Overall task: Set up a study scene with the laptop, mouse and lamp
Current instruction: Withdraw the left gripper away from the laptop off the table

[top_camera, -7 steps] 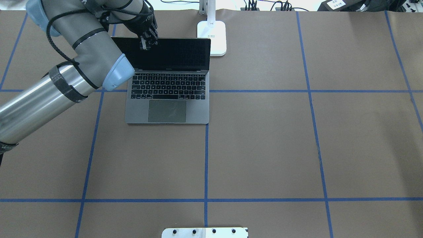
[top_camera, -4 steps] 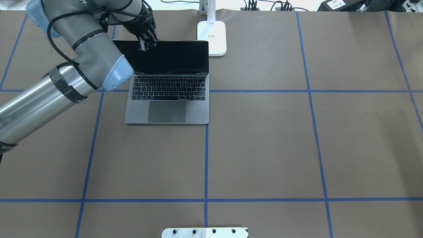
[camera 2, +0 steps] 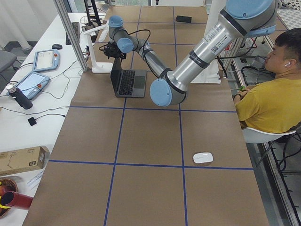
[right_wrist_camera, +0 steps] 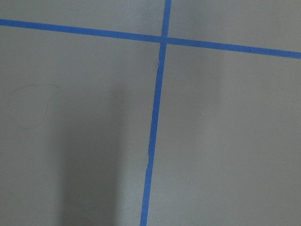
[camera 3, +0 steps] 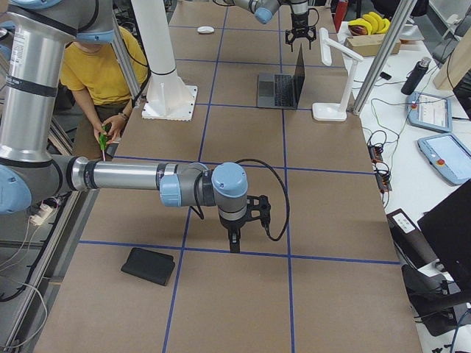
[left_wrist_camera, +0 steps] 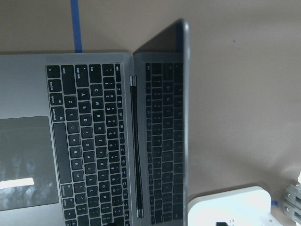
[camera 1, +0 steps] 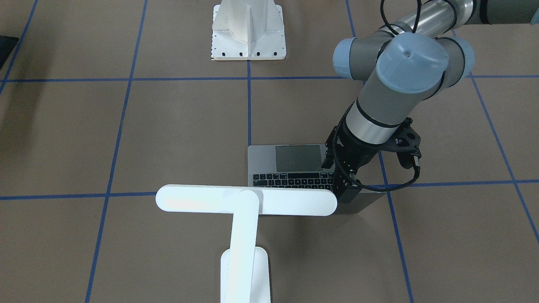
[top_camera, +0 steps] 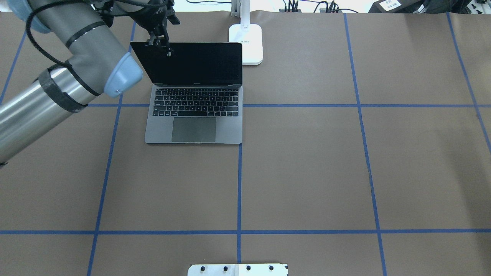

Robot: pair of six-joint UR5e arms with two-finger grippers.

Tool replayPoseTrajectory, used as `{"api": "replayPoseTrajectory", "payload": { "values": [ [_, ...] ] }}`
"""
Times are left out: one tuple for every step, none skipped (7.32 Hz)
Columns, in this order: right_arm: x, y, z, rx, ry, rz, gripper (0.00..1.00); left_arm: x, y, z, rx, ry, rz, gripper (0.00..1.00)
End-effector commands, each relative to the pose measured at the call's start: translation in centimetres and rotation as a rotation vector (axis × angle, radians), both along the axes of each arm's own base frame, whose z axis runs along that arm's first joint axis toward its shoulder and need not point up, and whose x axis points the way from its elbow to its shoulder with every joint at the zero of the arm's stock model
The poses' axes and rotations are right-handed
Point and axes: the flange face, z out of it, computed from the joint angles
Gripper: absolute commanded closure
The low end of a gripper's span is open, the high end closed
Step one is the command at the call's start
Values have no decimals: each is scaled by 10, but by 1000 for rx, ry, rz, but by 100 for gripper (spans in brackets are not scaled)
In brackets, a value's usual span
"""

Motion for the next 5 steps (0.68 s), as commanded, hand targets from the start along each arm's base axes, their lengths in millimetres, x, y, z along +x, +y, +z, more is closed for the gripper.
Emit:
{"api": "replayPoseTrajectory", "payload": {
  "values": [
    [0, 0, 0, 2, -1, 0, 0, -102, 19, 32, 144, 42, 108, 0],
    [0, 0, 0, 0, 0, 0, 0, -148, 38, 61, 278, 11, 165, 0],
    [0, 0, -1, 2, -1, 0, 0, -180, 58, 103, 383, -49, 220, 0],
    [-1, 0, -6, 12, -25, -3, 0, -217, 71, 147, 498, -125, 286, 0],
    [-4, -1, -11, 17, -66, -9, 0, -243, 91, 192, 589, -193, 366, 0]
  ]
}}
